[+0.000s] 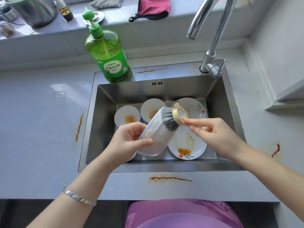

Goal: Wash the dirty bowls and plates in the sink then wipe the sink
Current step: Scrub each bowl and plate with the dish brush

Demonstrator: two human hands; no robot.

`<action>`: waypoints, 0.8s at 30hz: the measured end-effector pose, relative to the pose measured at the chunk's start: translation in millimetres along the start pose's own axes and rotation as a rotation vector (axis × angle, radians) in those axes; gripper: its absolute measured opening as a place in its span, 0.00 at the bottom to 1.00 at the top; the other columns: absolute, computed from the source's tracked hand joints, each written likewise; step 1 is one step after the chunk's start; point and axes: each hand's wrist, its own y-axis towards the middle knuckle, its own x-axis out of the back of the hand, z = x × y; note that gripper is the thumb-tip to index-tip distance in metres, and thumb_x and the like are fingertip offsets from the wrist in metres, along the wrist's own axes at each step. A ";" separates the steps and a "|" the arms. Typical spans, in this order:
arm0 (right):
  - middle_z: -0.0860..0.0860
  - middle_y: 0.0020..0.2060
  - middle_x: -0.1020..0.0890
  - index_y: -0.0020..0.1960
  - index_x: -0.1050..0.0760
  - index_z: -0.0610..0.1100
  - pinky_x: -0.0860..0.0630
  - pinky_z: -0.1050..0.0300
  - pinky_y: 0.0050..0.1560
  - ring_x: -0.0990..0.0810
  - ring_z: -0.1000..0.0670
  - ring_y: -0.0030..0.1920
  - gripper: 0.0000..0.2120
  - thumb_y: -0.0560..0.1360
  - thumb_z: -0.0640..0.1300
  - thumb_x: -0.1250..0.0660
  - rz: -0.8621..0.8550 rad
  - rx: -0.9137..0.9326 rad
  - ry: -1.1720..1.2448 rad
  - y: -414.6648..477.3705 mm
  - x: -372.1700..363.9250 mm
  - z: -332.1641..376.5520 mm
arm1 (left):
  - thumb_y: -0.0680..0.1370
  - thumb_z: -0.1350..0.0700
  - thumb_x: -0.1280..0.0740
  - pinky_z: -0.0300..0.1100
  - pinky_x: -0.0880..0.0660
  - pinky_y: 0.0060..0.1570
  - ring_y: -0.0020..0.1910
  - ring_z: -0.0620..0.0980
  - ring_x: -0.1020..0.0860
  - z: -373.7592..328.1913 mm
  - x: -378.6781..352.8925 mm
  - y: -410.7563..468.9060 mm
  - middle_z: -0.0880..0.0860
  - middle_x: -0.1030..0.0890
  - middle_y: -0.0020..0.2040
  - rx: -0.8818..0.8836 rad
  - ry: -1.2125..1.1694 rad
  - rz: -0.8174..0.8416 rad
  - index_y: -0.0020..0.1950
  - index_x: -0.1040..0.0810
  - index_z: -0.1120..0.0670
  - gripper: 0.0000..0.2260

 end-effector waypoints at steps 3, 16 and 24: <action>0.60 0.19 0.29 0.58 0.25 0.58 0.32 0.67 0.35 0.32 0.55 0.26 0.15 0.78 0.40 0.39 -0.030 -0.030 0.031 5.4 0.0 -9.6 | 0.64 0.60 0.29 0.35 0.24 0.37 0.37 0.45 0.19 -0.8 3.4 1.2 0.49 0.17 0.36 -0.015 -0.004 -0.021 0.43 0.19 0.55 0.08; 0.53 0.47 0.18 0.67 0.36 0.65 0.31 0.57 0.41 0.23 0.52 0.42 0.52 0.48 0.54 0.17 0.013 -0.115 0.720 25.8 -12.2 -47.9 | 0.59 0.49 0.19 0.41 0.21 0.45 0.44 0.51 0.18 13.1 -7.8 9.1 0.55 0.16 0.43 0.005 -0.502 0.089 0.44 0.16 0.54 0.18; 0.54 0.40 0.16 0.63 0.33 0.63 0.29 0.67 0.30 0.21 0.55 0.35 0.47 0.49 0.42 0.19 0.061 -0.081 0.587 16.5 -0.7 -43.0 | 0.61 0.52 0.19 0.44 0.21 0.48 0.45 0.53 0.19 23.3 7.8 10.1 0.57 0.17 0.45 0.142 -0.450 0.263 0.51 0.20 0.60 0.23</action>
